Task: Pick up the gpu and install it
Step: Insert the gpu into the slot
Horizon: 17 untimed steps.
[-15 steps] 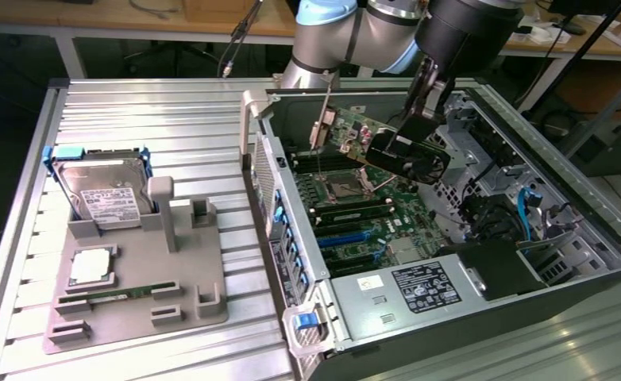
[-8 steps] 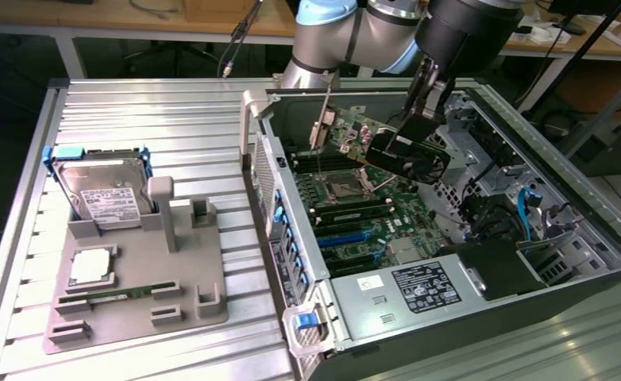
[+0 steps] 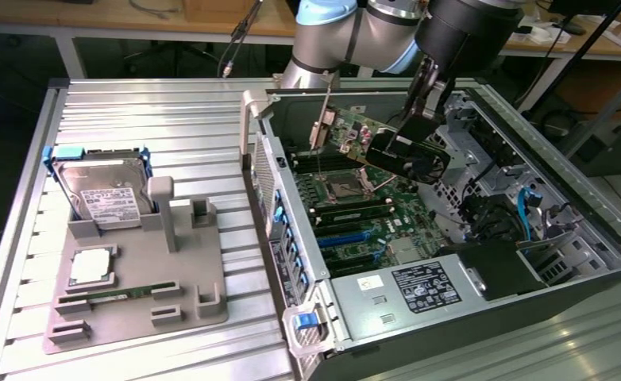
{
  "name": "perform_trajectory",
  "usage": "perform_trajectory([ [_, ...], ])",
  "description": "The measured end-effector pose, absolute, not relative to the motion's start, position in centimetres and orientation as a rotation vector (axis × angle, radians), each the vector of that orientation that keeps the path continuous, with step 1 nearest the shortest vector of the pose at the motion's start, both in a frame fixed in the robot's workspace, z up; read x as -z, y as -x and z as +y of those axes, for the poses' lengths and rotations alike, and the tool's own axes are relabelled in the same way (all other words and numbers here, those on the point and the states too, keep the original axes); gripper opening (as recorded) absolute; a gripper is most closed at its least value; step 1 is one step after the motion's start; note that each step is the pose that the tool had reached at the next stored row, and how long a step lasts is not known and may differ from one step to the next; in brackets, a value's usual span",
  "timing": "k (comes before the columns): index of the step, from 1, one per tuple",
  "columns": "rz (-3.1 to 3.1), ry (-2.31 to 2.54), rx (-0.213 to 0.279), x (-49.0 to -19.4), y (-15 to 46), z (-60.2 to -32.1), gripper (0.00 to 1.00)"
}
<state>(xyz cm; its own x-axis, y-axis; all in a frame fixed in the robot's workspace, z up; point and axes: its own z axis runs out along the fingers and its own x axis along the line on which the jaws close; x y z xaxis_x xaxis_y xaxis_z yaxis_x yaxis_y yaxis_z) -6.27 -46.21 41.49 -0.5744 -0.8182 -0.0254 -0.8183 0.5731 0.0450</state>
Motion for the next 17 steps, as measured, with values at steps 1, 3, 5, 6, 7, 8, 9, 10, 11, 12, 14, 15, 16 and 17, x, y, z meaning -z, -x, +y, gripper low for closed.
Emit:
perform_trajectory([
  [1,2.785,1.448,-0.081,-41.5,6.3,-46.2,0.27],
  [3,2.784,1.449,-0.081,-41.5,6.3,-46.2,0.27],
  [5,2.780,1.458,-0.081,-41.5,6.3,-46.2,0.27],
  [6,2.776,1.465,-0.081,-41.5,6.2,-46.2,0.27],
  [7,2.772,1.474,-0.081,-41.5,5.9,-46.2,0.27],
  [8,2.769,1.479,-0.081,-41.5,5.5,-46.2,0.27],
  [9,2.759,1.499,-0.081,-41.5,4.2,-46.2,0.27],
  [10,2.740,1.535,-0.081,-41.5,2.3,-46.2,0.27],
  [11,2.733,1.548,-0.081,-41.5,1.8,-46.2,0.27],
  [12,2.720,1.571,-0.082,-41.4,1.8,-46.2,0.27],
  [14,2.622,1.735,-0.081,-41.5,1.7,-46.2,0.27],
  [15,2.593,1.780,-0.081,-41.4,1.7,-46.2,0.27],
  [16,2.558,1.832,-0.081,-41.4,1.7,-46.2,0.27],
  [17,2.515,1.893,-0.081,-41.4,1.7,-46.2,0.27],
])
